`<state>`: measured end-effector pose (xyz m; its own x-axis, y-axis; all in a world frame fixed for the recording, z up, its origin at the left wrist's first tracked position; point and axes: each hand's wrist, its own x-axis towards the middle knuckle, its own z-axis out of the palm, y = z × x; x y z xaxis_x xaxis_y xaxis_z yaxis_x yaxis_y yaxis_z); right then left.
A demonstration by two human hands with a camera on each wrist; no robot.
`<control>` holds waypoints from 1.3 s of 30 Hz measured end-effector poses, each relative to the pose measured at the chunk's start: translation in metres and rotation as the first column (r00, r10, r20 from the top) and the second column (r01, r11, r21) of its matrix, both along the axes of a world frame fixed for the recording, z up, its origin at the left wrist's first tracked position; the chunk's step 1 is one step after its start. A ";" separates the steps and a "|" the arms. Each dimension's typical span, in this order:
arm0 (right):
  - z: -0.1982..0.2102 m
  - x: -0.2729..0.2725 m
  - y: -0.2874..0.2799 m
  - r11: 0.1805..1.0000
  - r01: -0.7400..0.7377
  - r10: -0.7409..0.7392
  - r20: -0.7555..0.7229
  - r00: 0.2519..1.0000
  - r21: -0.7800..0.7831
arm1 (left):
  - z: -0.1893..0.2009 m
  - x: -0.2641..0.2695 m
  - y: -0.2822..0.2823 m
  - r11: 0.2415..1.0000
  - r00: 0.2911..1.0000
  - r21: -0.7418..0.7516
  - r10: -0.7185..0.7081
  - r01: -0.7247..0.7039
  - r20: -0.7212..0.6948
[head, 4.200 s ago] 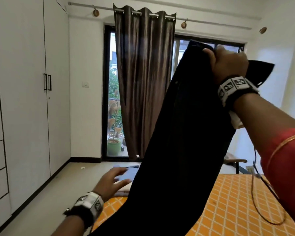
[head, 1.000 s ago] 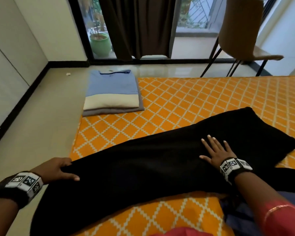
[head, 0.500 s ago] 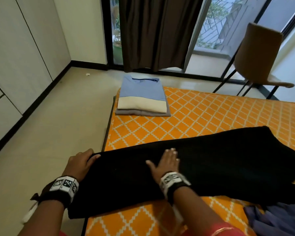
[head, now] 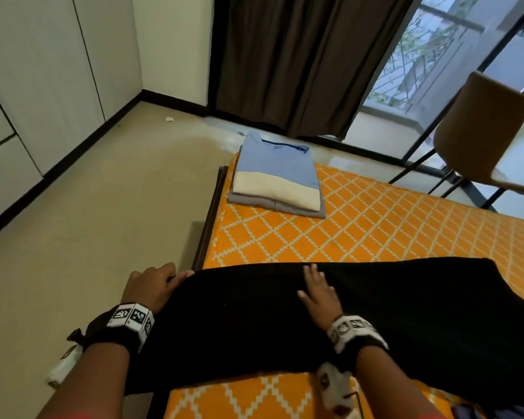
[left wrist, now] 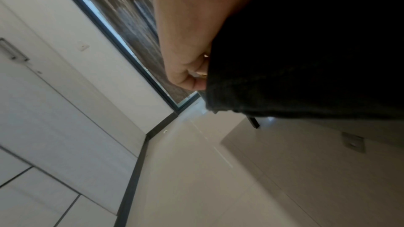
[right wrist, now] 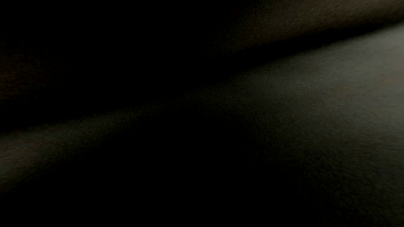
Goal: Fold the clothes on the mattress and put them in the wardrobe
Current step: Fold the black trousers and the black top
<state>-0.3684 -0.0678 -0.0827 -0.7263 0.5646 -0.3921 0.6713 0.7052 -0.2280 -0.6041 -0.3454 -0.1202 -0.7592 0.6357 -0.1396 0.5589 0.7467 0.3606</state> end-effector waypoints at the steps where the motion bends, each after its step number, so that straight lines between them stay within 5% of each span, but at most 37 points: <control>1: -0.002 0.019 0.019 0.995 0.095 -0.096 0.042 0.994 0.025 | 0.002 -0.002 -0.002 1.000 1.000 0.016 0.019 -0.019 0.016; 5: 0.000 0.053 0.034 0.948 0.286 -0.300 0.093 0.949 0.141 | 0.021 -0.006 -0.020 0.993 0.995 -0.110 0.053 -0.044 0.080; 9: -0.006 0.008 -0.029 0.887 0.412 -0.441 0.122 0.889 0.208 | 0.033 -0.011 -0.045 0.953 0.965 -0.303 0.054 0.027 0.257; 12: -0.009 -0.029 -0.096 0.976 0.165 -0.181 0.109 0.977 0.145 | 0.024 -0.021 -0.063 0.955 0.936 -0.296 0.078 0.029 0.344; 14: -0.019 -0.041 -0.131 0.975 0.013 -0.028 0.062 0.998 0.223 | 0.017 -0.023 -0.072 0.995 0.910 -0.094 0.079 -0.044 0.408; 16: -0.027 -0.048 -0.162 0.985 -0.064 0.061 0.025 0.998 0.160 | 0.010 -0.018 -0.079 0.933 0.791 0.212 0.111 -0.292 0.601; 19: -0.017 -0.050 -0.176 0.976 -0.154 0.148 0.046 0.988 0.151 | -0.001 -0.008 -0.088 0.638 0.436 0.329 0.011 -0.696 0.900; 21: -0.016 -0.047 -0.172 0.972 -0.212 0.205 0.068 0.976 0.105 | -0.007 0.000 -0.093 0.632 0.333 0.287 -0.049 -0.719 0.942; 23: -0.021 -0.044 -0.167 0.974 -0.212 0.211 0.022 0.977 0.084 | -0.008 0.008 -0.097 0.738 0.297 0.251 -0.073 -0.626 0.952; 26: -0.014 -0.044 -0.167 0.976 -0.211 0.211 -0.005 0.977 0.050 | -0.004 0.016 -0.102 0.880 0.407 0.214 -0.026 -0.423 0.913; 30: -0.011 -0.036 -0.134 0.982 -0.185 0.185 -0.009 0.983 0.032 | 0.005 0.017 -0.106 0.862 0.484 0.251 -0.007 -0.441 0.875; 35: -0.012 0.026 -0.039 0.954 0.275 -0.279 0.019 0.960 0.122 | 0.010 0.023 -0.107 0.819 0.509 0.242 0.069 -0.520 0.858; 39: -0.012 0.051 -0.018 0.813 0.558 -0.561 -0.031 0.827 0.163 | 0.010 0.017 -0.099 0.899 0.655 0.180 0.142 -0.399 0.742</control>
